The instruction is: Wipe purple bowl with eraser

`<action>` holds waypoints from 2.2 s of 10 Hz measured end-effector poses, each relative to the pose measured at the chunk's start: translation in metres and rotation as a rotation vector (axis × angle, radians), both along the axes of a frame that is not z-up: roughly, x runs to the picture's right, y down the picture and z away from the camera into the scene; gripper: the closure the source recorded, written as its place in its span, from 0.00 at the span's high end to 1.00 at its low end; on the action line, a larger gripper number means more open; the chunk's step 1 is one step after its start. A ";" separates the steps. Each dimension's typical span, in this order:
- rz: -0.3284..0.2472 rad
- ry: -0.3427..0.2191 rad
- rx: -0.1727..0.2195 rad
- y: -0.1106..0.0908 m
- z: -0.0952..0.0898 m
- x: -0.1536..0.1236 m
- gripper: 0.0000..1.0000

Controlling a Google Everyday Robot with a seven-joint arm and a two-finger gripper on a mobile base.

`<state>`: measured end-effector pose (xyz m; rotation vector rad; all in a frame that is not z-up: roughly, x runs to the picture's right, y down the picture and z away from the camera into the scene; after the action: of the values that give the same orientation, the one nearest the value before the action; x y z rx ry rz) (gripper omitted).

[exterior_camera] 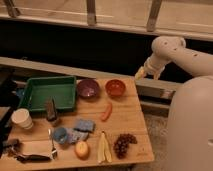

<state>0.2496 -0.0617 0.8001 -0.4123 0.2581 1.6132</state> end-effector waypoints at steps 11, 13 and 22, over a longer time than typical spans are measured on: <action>-0.232 -0.102 0.043 -0.042 0.000 -0.136 0.70; -0.298 -0.177 0.048 -0.043 -0.006 -0.184 0.70; -0.413 -0.368 0.055 -0.022 -0.037 -0.269 0.70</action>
<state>-0.0198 -0.0837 0.7632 -0.5637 0.0149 1.1135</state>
